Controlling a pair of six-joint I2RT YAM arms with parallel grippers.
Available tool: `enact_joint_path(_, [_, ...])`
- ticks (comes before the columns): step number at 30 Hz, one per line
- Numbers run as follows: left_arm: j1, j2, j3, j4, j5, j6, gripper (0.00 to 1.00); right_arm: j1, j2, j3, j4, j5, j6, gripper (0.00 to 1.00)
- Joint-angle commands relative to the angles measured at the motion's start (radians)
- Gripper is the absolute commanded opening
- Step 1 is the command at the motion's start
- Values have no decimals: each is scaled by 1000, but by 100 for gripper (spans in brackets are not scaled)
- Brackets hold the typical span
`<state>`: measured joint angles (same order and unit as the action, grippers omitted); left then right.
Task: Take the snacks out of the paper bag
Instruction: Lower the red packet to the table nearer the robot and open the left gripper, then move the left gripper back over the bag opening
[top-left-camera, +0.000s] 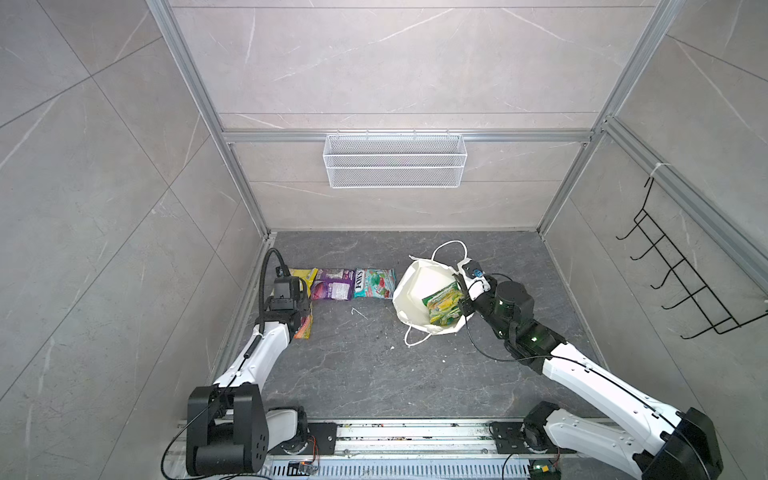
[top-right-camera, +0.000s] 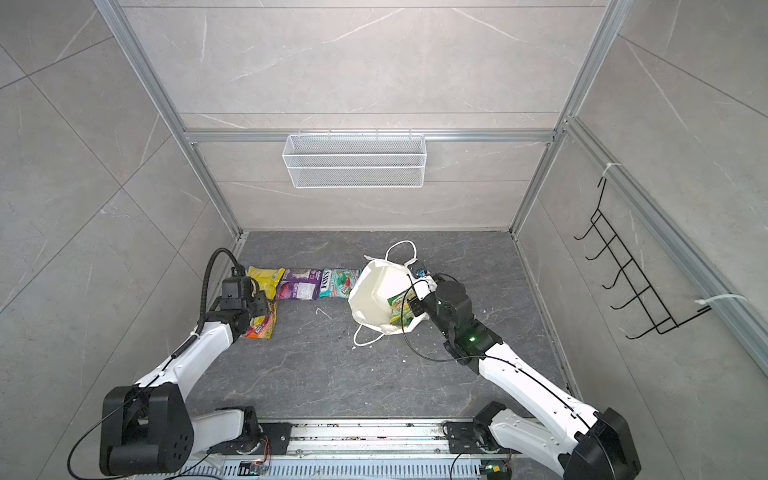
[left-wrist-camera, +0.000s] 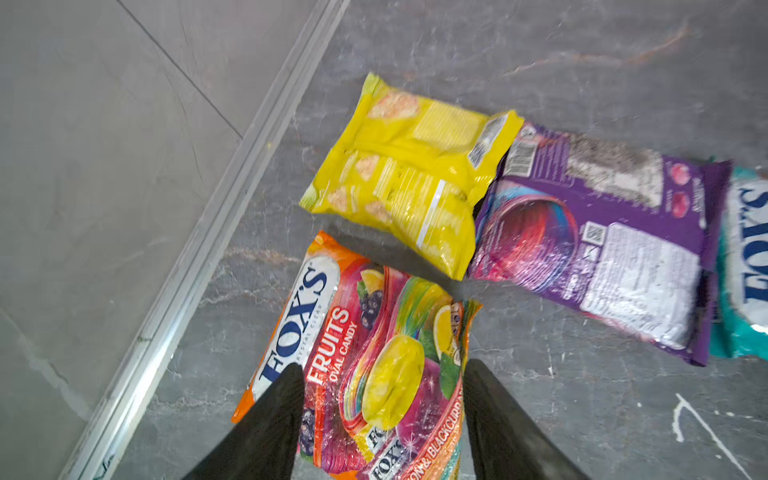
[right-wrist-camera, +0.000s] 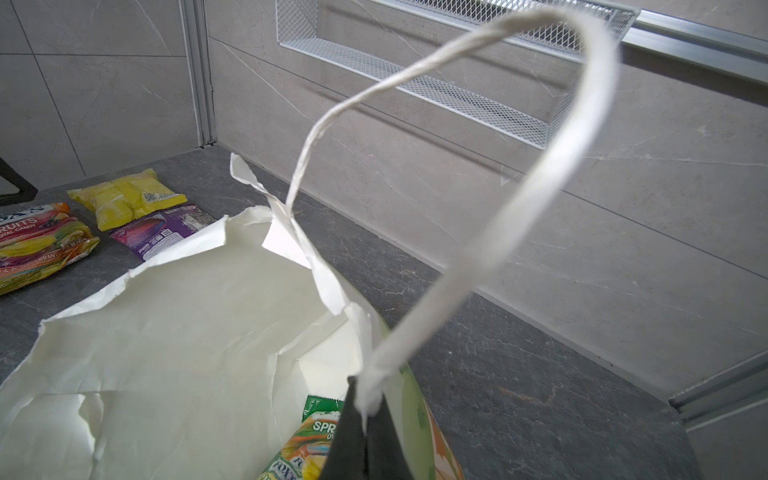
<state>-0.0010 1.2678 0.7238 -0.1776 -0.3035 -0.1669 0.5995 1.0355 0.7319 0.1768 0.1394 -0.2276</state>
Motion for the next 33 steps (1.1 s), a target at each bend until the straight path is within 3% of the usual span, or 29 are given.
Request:
enact_joint_path(1, [8,45,-1,-2,78,-47,63,-5,-24,-5,13,-17,22,0])
enact_joint_path(10, [23,258,52,2,70,-2,61,-5,-31,-10,13,-14,20,0])
enact_joint_path(15, [27,296,74,-22,34,-3,61,-6,-29,0,-1,-24,15,0])
enact_joint_path(21, [21,161,51,-18,2,-14,64,-6,-25,16,-40,-82,-3,0])
enact_joint_path(25, [-12,26,42,-18,53,-22,69,-5,-24,26,-61,-106,-5,0])
enact_joint_path(33, [-289,-220,47,70,136,8,65,15,-36,27,-146,-189,-60,0])
